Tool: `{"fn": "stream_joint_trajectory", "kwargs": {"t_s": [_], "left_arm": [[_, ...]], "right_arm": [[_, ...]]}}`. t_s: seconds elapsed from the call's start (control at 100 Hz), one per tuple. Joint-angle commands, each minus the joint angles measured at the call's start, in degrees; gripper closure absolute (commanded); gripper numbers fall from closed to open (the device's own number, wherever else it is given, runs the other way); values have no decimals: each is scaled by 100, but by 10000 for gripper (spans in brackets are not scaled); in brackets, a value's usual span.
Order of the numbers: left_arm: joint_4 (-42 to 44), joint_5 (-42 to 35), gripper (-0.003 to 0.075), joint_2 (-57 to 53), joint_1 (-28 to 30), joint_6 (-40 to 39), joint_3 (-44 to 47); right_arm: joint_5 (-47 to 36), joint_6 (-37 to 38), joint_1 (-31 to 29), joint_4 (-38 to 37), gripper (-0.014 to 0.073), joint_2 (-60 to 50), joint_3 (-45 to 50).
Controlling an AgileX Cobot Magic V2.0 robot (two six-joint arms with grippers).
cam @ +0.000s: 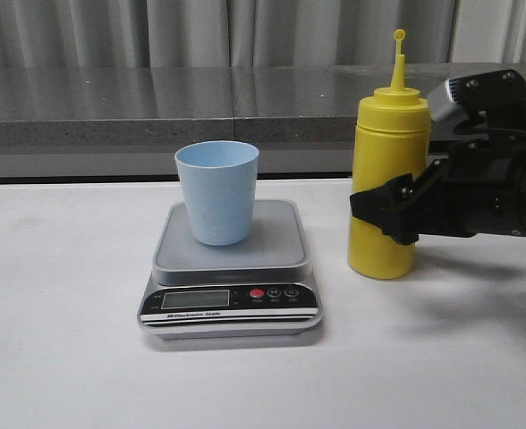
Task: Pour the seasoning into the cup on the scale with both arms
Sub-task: 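Lower the upright yellow bottle onto the table beside the scale, then open the right gripper and withdraw it from the bottle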
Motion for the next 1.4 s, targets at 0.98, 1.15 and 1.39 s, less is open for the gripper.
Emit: {"fn": "stream_joint_trajectory", "kwargs": {"t_s": [0.98,1.15,1.39], "left_arm": [[-47,-510,739,42,3,-25,-140],[-47,-510,739,42,3,-25,-140],[-47,-510,739,42,3,-25,-140]], "right_arm": [[-904,-40,3,363,29,-291,400],[-987,-40,-36,403,29,-291,509],[-1277,-40,-290,431,29,-296,773]]}}
